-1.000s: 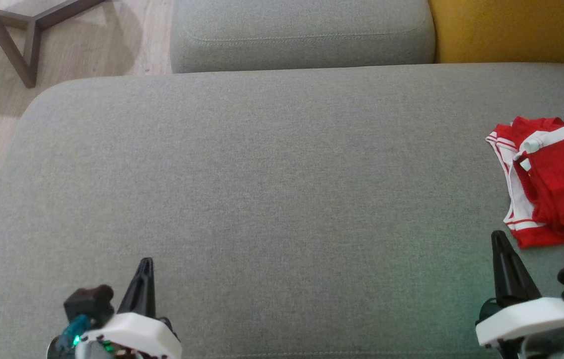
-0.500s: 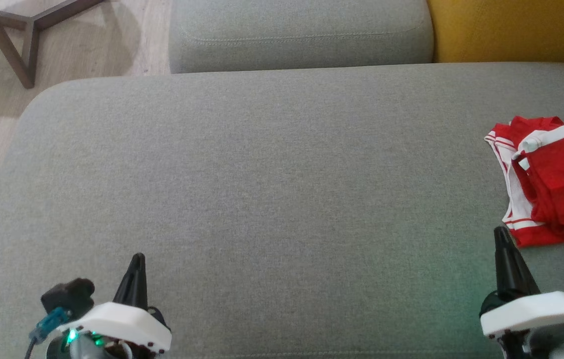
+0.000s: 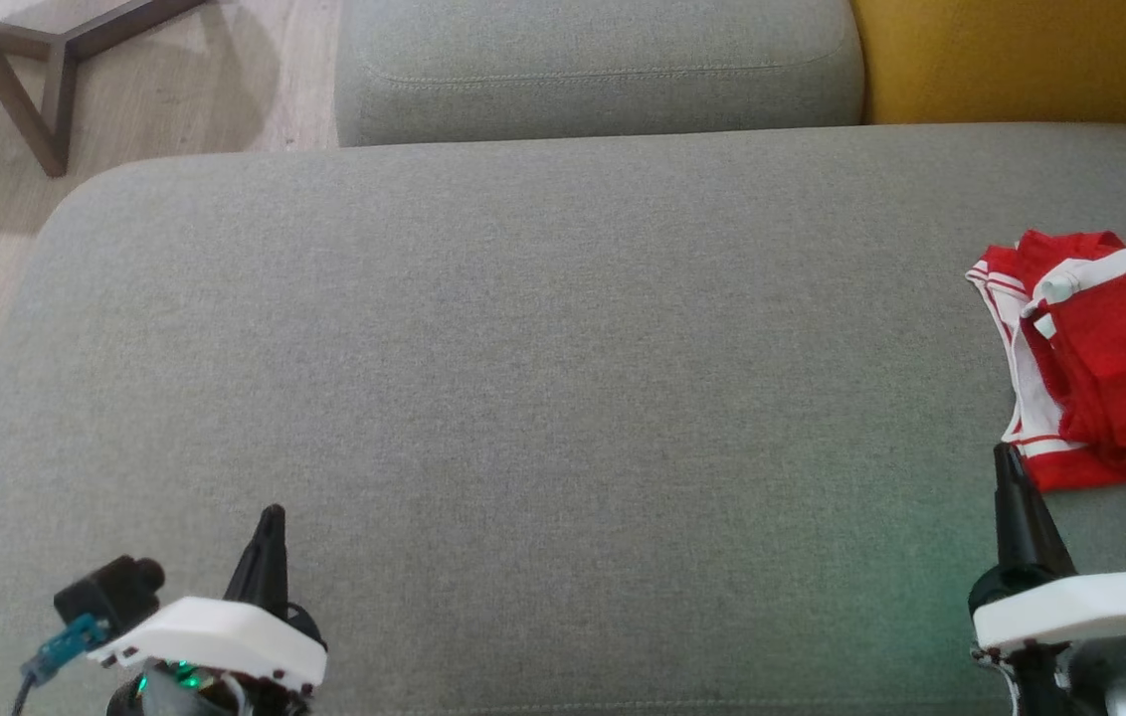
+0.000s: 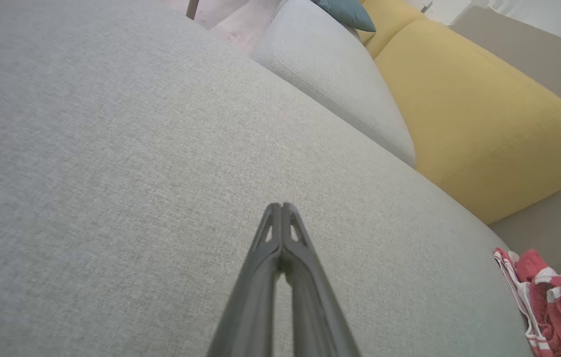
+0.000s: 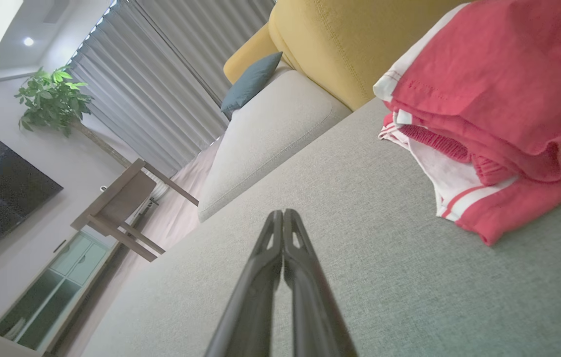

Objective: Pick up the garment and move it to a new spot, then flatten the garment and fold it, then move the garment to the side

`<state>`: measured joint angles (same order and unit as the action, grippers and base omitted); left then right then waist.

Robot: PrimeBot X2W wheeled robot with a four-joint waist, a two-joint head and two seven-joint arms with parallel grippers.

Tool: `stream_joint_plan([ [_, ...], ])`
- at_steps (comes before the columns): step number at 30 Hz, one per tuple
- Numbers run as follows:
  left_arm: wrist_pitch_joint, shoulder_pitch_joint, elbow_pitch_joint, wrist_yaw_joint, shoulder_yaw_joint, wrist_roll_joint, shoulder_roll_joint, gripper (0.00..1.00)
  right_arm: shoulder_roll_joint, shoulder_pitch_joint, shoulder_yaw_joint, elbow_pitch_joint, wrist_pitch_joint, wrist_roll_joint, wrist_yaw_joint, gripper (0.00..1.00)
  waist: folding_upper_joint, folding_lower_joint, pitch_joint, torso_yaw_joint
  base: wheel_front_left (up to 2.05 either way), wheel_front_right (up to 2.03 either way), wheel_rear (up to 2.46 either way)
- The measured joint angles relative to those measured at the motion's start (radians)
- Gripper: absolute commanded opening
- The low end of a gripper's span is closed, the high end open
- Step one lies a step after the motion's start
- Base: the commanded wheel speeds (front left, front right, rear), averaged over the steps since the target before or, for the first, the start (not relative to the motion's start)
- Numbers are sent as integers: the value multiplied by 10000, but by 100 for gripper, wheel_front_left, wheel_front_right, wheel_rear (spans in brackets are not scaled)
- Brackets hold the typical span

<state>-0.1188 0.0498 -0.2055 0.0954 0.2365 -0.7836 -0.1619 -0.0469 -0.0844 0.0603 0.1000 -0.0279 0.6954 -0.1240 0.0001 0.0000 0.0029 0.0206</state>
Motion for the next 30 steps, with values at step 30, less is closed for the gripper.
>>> stream_joint_plan([
  [30,748,-385,-267,-832,-1049,-3352,368,0,-19,459,132,700,-180,3668,0,0,0,0,2,-82,0,0,0],
])
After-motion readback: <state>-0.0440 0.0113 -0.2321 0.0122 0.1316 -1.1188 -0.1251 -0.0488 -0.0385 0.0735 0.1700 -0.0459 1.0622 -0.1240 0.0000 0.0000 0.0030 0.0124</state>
